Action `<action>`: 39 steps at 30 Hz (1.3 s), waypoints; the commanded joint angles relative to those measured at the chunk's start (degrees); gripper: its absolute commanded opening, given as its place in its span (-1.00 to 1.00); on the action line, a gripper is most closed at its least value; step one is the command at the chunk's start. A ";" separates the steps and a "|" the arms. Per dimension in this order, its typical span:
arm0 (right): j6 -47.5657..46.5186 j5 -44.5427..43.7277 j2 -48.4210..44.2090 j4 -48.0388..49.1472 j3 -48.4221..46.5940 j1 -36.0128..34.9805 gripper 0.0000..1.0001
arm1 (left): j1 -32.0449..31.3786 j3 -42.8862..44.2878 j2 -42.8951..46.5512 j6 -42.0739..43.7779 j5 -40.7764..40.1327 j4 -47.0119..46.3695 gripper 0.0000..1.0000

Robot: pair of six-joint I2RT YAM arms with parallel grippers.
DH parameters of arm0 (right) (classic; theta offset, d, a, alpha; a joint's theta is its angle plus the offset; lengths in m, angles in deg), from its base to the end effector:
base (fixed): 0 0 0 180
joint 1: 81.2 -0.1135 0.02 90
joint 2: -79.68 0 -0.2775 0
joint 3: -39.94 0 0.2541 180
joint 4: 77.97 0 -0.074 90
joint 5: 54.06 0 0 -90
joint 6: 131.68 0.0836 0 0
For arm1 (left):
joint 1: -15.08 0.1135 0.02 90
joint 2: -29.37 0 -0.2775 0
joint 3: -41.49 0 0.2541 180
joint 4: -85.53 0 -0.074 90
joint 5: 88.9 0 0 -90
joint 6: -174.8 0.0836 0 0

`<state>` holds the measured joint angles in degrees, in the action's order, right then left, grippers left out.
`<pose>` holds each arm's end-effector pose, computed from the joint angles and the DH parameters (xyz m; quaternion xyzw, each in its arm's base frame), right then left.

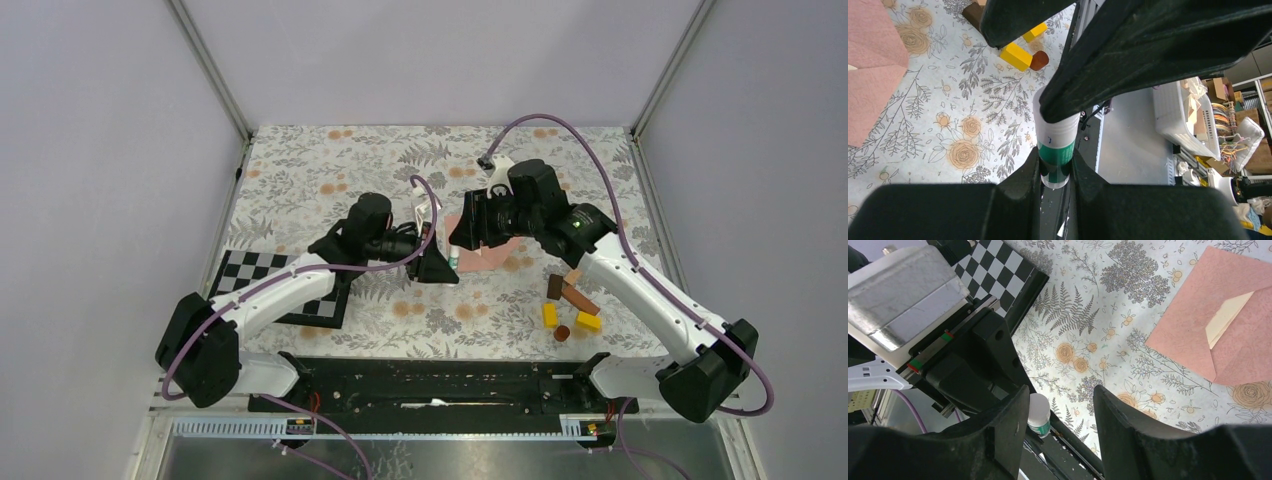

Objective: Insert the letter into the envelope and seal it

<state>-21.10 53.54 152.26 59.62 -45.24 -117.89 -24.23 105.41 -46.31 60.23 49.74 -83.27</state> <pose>0.2401 0.2104 0.3573 -0.1958 0.8358 0.3536 0.3715 0.2072 -0.2507 0.2802 0.3230 0.7243 -0.5576 0.2454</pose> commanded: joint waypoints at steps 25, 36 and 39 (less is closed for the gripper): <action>3.34 1.05 2.24 2.30 -1.77 -3.04 -0.14 | 3.10 2.96 -1.77 -0.21 3.28 -1.37 -1.00; 3.40 -0.09 4.01 1.96 -2.73 -3.05 -0.46 | 3.10 2.75 -2.10 0.38 3.00 -0.52 -1.00; 3.44 -3.32 4.28 0.67 -3.31 -2.96 -0.62 | 3.18 2.29 -1.98 0.66 1.59 0.40 -1.00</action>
<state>-17.41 53.70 155.93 60.45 -45.57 -120.45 -21.54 105.80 -48.52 60.16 51.60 -82.20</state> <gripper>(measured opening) 0.307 0.192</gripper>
